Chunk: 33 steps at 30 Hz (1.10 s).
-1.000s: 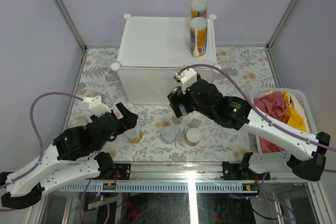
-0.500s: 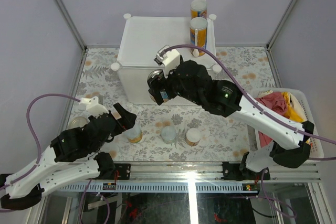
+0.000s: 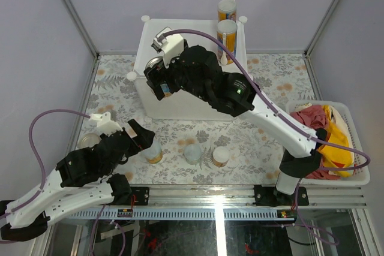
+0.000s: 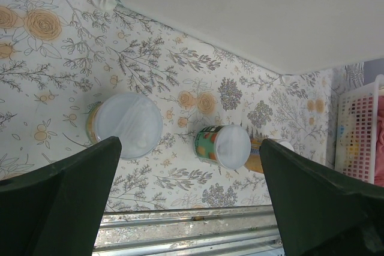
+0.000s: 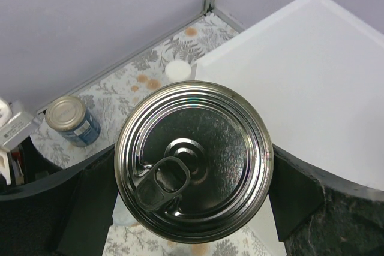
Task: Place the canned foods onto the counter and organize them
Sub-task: Place the canned food on the counter.
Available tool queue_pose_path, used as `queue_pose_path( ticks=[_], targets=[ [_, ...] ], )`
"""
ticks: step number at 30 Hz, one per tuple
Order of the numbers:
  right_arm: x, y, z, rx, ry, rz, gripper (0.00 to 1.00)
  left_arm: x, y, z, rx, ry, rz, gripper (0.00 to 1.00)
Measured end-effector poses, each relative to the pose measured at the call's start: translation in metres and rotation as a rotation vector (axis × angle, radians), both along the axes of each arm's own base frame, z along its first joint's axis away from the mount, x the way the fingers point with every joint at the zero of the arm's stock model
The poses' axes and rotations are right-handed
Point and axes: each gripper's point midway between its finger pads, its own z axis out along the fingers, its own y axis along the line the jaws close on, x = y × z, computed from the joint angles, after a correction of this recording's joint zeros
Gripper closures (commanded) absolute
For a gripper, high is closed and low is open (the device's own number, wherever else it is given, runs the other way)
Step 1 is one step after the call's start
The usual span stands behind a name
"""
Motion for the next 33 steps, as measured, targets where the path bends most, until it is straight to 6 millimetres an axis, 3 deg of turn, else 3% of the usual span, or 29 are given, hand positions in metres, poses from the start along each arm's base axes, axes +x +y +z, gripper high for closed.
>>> queue_pose_path(
  ticks=[5,10,17,23,33],
  targets=[
    [0.009,0.013,0.007,0.011,-0.025,-0.005,0.96,-0.001,0.001,0.001,0.002,-0.004,-0.004,0.00],
    [0.021,0.021,0.000,0.004,-0.027,-0.017,0.96,-0.002,0.003,-0.001,0.015,-0.004,-0.009,0.00],
    [0.055,0.022,-0.014,-0.006,-0.018,-0.065,0.96,-0.003,0.006,-0.004,0.040,0.002,-0.015,0.00],
    [0.083,0.019,-0.013,0.026,-0.021,-0.111,0.96,-0.004,0.008,-0.003,0.034,-0.004,-0.016,0.00],
    [0.097,0.024,-0.007,0.083,-0.014,-0.111,0.95,-0.005,0.009,-0.003,0.034,-0.004,-0.017,0.00]
  ],
)
